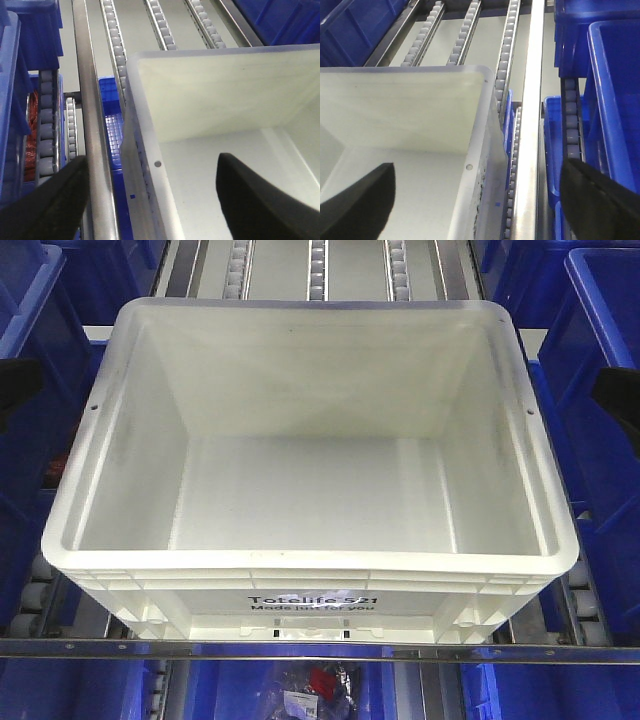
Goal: Move bin from left to right shelf
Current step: 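Lower both open grippers onto the opposite side rims of the tote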
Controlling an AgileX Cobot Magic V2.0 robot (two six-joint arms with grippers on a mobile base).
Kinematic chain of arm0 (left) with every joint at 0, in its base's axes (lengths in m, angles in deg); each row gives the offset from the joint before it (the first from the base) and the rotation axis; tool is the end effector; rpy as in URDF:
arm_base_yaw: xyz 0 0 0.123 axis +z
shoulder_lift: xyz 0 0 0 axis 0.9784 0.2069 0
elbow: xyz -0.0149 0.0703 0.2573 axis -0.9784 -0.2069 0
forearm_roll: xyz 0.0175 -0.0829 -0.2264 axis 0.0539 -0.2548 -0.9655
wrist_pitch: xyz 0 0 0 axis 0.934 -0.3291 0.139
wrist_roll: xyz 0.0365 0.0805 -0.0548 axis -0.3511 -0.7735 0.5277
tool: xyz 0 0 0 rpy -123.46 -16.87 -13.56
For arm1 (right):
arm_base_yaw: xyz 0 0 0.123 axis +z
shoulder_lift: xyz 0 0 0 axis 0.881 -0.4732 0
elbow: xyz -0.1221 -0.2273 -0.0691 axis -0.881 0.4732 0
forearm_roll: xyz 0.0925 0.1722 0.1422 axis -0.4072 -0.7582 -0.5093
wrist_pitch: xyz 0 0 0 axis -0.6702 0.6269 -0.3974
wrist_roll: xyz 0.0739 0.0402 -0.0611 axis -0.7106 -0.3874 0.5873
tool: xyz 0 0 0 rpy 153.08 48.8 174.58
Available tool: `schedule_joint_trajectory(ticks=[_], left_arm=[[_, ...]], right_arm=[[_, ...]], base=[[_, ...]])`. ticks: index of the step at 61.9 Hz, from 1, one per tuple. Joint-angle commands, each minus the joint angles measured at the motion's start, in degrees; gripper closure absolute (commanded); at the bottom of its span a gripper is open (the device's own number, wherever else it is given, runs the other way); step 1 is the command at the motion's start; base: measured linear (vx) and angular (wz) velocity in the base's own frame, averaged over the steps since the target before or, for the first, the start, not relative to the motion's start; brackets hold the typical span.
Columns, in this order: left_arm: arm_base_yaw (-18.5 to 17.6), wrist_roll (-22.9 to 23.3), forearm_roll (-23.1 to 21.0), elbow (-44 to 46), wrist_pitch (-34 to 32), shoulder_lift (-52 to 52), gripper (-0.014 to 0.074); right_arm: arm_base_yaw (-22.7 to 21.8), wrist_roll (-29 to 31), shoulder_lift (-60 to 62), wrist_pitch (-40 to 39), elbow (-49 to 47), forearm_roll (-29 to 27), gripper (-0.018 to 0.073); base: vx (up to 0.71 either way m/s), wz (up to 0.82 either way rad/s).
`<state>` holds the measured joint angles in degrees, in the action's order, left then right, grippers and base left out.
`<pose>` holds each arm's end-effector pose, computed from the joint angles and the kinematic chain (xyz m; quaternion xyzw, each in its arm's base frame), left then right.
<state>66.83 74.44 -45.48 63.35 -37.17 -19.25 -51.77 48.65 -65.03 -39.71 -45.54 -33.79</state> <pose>0.1702 -0.0473 0.3533 0.0717 0.8397 -0.1334 0.5215 0.1525 0.0333 0.3568 -0.0342 0.8306 0.1100 0.5449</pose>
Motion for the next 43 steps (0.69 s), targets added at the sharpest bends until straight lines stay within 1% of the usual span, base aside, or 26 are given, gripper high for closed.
schedule_joint_trajectory(ticks=[1,11,17,23,27,31,43], left_arm=[[-0.3,0.1,-0.8,1.9,-4.5,0.0,0.0072],[-0.3,0.2,-1.0,1.9,-7.0,0.0,0.0075],[-0.3,0.2,-2.9,1.9,-6.2,0.0,0.0075],[-0.3,0.2,-4.1,1.9,-5.6,0.6,0.0075],[-0.3,0.3,-4.5,2.0,-4.4,1.5,0.0075],[-0.3,0.3,-4.8,2.9,-1.8,3.3,0.0075],[-0.3,0.3,-4.7,11.2,4.7,11.5,0.0075]], right_arm=[[-0.1,-0.2,-1.0,-4.6,-1.9,0.0,-0.0118],[-0.1,-0.7,-1.7,-4.3,-1.9,-0.7,-0.0078],[-0.1,2.4,-2.4,-2.3,-1.9,-0.7,-0.0048],[-0.1,3.0,-3.9,0.4,-2.0,-1.3,-0.0038],[-0.1,3.3,-5.1,2.1,-2.7,-1.7,-0.0036],[-0.1,4.4,-6.7,4.1,-4.4,-1.8,-0.0036],[-0.1,4.9,-13.4,10.4,-12.7,-2.6,-0.0035]], base=[[0.00,0.00],[0.00,0.00],[0.00,0.00],[0.00,0.00],[0.00,0.00],[0.00,0.00],[0.00,0.00]])
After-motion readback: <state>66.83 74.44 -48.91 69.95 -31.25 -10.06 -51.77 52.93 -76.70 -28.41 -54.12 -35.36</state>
